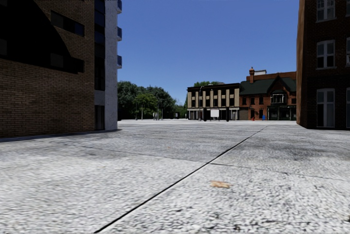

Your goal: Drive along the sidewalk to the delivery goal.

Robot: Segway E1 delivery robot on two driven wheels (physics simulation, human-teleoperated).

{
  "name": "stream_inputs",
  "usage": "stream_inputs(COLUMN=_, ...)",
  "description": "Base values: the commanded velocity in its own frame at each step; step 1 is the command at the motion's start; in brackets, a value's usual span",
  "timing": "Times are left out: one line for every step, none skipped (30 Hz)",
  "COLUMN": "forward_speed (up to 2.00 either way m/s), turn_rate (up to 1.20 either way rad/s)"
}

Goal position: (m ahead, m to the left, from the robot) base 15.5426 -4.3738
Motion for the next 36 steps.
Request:
stream_inputs(forward_speed=2.0, turn_rate=0.0)
stream_inputs(forward_speed=2.0, turn_rate=0.0)
stream_inputs(forward_speed=2.0, turn_rate=0.0)
stream_inputs(forward_speed=2.0, turn_rate=0.0)
stream_inputs(forward_speed=2.0, turn_rate=0.0)
stream_inputs(forward_speed=2.0, turn_rate=0.0)
stream_inputs(forward_speed=2.0, turn_rate=0.0)
stream_inputs(forward_speed=2.0, turn_rate=0.0)
stream_inputs(forward_speed=2.0, turn_rate=0.0)
stream_inputs(forward_speed=2.0, turn_rate=0.0)
stream_inputs(forward_speed=2.0, turn_rate=0.0)
stream_inputs(forward_speed=2.0, turn_rate=0.0)
stream_inputs(forward_speed=2.0, turn_rate=0.0)
stream_inputs(forward_speed=2.0, turn_rate=0.0)
stream_inputs(forward_speed=2.0, turn_rate=0.0)
stream_inputs(forward_speed=2.0, turn_rate=0.0)
stream_inputs(forward_speed=2.0, turn_rate=0.0)
stream_inputs(forward_speed=2.0, turn_rate=0.0)
stream_inputs(forward_speed=2.0, turn_rate=0.0)
stream_inputs(forward_speed=2.0, turn_rate=0.0)
stream_inputs(forward_speed=2.0, turn_rate=0.0)
stream_inputs(forward_speed=2.0, turn_rate=0.0)
stream_inputs(forward_speed=2.0, turn_rate=0.0)
stream_inputs(forward_speed=2.0, turn_rate=0.0)
stream_inputs(forward_speed=2.0, turn_rate=0.0)
stream_inputs(forward_speed=2.0, turn_rate=0.0)
stream_inputs(forward_speed=2.0, turn_rate=0.0)
stream_inputs(forward_speed=2.0, turn_rate=0.0)
stream_inputs(forward_speed=2.0, turn_rate=0.0)
stream_inputs(forward_speed=2.0, turn_rate=0.0)
stream_inputs(forward_speed=2.0, turn_rate=0.0)
stream_inputs(forward_speed=2.0, turn_rate=0.0)
stream_inputs(forward_speed=2.0, turn_rate=0.0)
stream_inputs(forward_speed=2.0, turn_rate=0.0)
stream_inputs(forward_speed=2.0, turn_rate=0.0)
stream_inputs(forward_speed=2.0, turn_rate=0.0)
